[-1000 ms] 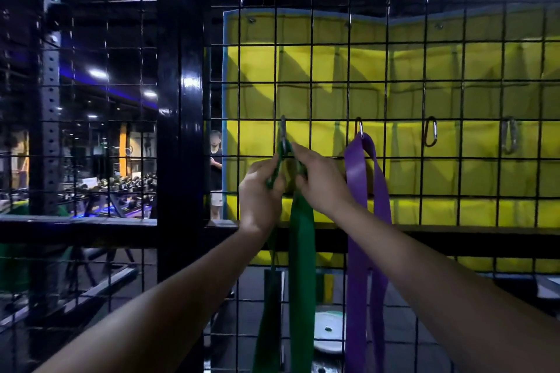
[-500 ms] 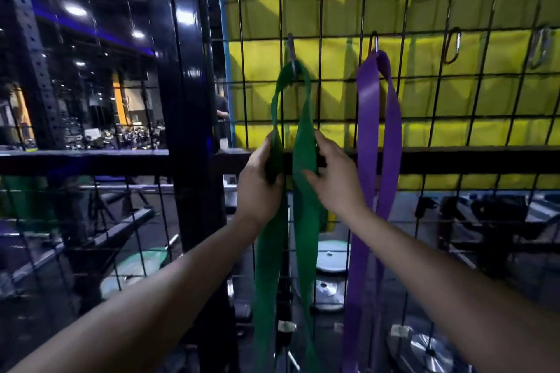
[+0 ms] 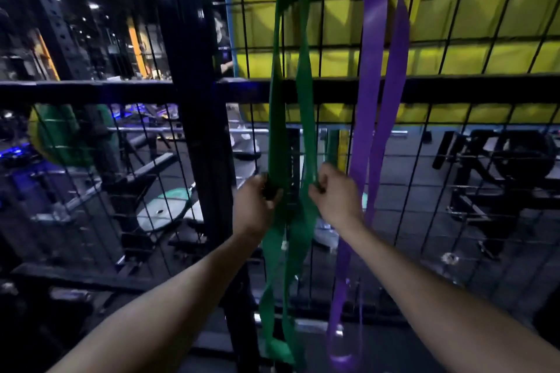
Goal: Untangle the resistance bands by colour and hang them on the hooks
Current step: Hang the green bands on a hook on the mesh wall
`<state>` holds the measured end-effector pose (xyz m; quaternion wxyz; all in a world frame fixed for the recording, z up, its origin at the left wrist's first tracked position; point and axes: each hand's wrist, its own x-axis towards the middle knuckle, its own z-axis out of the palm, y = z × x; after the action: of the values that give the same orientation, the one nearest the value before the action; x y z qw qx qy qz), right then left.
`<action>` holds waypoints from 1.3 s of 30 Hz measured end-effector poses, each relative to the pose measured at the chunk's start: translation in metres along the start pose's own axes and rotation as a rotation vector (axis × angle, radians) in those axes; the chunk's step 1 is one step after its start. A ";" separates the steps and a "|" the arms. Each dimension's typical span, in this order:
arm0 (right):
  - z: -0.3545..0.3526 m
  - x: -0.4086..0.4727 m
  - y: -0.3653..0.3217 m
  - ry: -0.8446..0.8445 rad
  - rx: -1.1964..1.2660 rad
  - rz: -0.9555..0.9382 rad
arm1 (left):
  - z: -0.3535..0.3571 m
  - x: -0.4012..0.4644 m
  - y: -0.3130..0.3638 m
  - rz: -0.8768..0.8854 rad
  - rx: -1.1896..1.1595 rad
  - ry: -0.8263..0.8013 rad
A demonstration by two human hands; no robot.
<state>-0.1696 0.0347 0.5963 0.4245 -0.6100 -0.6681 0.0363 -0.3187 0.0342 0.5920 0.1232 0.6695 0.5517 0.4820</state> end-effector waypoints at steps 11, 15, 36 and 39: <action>0.041 -0.030 0.032 -0.101 0.075 0.018 | 0.064 -0.070 -0.048 -0.203 -0.081 -0.073; 0.089 -0.061 0.069 -0.164 0.227 0.113 | 0.087 -0.088 -0.098 -0.221 -0.104 -0.150; 0.203 -0.233 0.207 -0.045 0.105 0.439 | 0.135 -0.234 -0.234 -0.469 -0.087 -0.050; 0.203 -0.239 0.217 -0.175 0.096 0.409 | 0.140 -0.236 -0.239 -0.502 -0.111 -0.035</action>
<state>-0.1485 -0.0173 0.2196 0.3772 -0.7065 -0.5623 0.2060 -0.3402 -0.0304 0.2341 0.2851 0.5119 0.6711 0.4543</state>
